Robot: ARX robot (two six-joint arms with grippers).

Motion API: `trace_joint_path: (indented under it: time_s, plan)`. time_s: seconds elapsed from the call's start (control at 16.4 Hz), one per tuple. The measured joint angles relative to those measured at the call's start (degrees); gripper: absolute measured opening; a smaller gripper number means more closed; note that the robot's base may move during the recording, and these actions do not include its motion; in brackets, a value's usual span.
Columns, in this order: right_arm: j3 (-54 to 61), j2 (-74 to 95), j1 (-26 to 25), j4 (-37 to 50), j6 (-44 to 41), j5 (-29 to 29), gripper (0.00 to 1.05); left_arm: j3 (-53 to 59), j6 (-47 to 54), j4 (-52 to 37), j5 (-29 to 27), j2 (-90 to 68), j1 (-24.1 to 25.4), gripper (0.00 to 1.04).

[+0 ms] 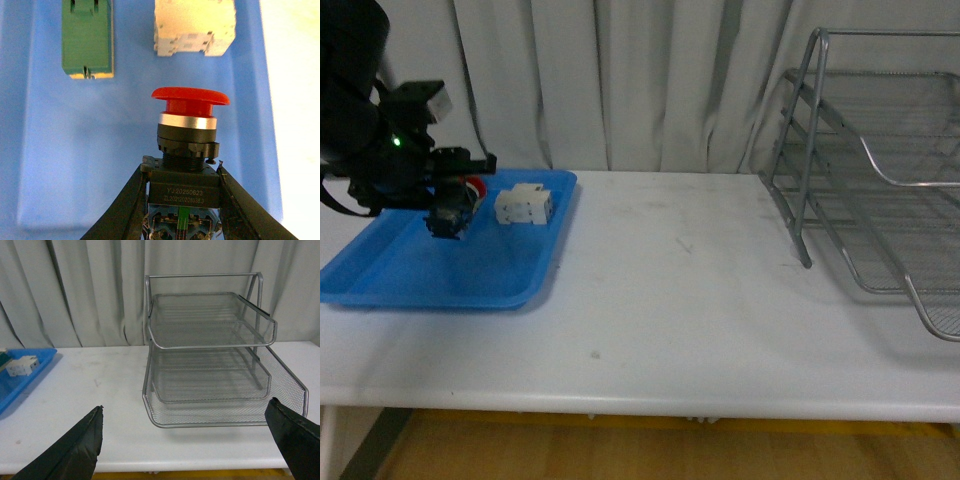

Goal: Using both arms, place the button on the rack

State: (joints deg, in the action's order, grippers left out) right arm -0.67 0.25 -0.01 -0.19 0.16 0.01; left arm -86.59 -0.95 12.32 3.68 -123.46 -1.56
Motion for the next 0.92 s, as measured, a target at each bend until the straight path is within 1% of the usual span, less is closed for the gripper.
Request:
trace_joint_path:
  time_s: [0.18, 0.37, 0.61, 0.79, 0.92]
  plan:
    - [0.02, 0.0, 0.0, 0.0, 0.0, 0.02, 0.98, 6.14, -0.85, -2.29, 3.58, 7.76, 1.11, 0.34]
    - [0.02, 0.0, 0.0, 0.0, 0.0, 0.02, 0.98, 16.06, -1.99, -4.28, 7.1, 18.6, 3.58, 0.34]
    - [0.02, 0.0, 0.0, 0.0, 0.0, 0.0, 0.98, 28.0, -1.66, -7.98, 10.05, 31.78, 6.49, 0.34]
    - [0.02, 0.0, 0.0, 0.0, 0.0, 0.02, 0.98, 35.12, -0.26, -10.56, 11.21, 35.95, 8.02, 0.34]
    - [0.02, 0.0, 0.0, 0.0, 0.0, 0.02, 0.98, 39.6, 1.05, -12.04, 11.82, 35.69, 9.03, 0.34]
